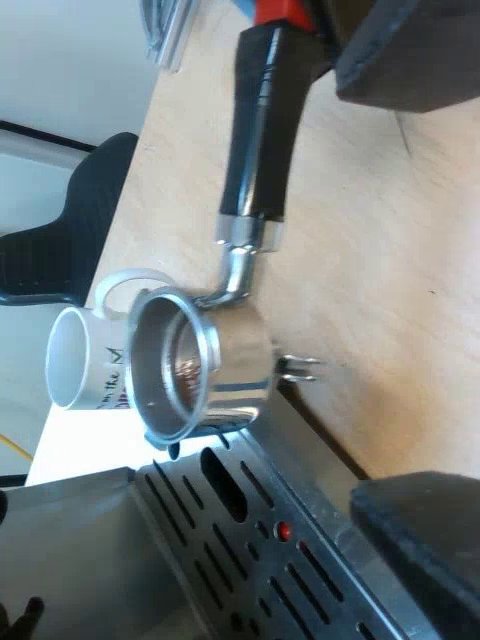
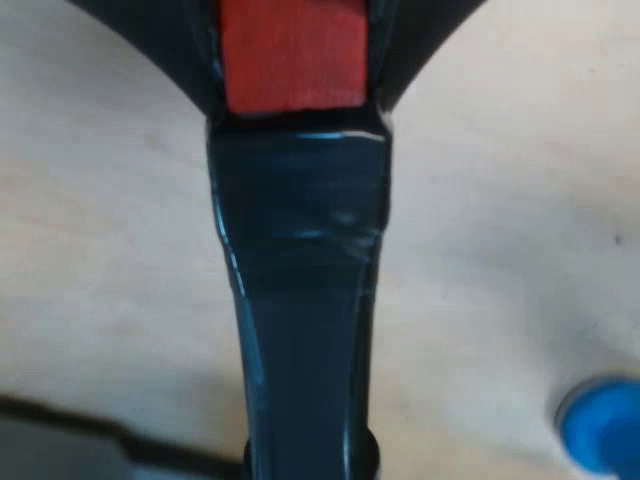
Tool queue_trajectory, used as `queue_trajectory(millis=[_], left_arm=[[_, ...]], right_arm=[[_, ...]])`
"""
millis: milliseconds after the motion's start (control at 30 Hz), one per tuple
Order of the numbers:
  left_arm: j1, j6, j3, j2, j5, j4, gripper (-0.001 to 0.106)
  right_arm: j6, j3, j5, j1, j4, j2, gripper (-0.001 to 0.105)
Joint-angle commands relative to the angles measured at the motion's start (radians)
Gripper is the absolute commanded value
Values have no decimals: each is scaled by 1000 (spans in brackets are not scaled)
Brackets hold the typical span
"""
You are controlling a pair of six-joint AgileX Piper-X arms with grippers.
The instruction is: Grind coffee beans and then tamp
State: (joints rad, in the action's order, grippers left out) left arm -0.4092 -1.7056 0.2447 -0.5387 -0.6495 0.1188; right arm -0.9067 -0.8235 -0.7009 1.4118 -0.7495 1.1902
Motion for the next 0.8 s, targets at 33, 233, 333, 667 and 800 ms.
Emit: queue_trajectory(millis=[33,233,333,667,800], left_arm=[[-5,-7,8,3,-19,19,87],[-5,-7,8,3,-19,65,87],[-5,-7,8,3,-19,65,87],[-5,-7,8,3,-19,65,87],[-5,-1,8,3,-19,68,87]], right_arm=[[8,19,-59,1,47,-14,0],[8,99,-61,1,144,-14,0],[8,137,-61,1,182,-14,0],[6,231,-61,-1,280,10,0],[6,257,-67,-1,343,51,0]])
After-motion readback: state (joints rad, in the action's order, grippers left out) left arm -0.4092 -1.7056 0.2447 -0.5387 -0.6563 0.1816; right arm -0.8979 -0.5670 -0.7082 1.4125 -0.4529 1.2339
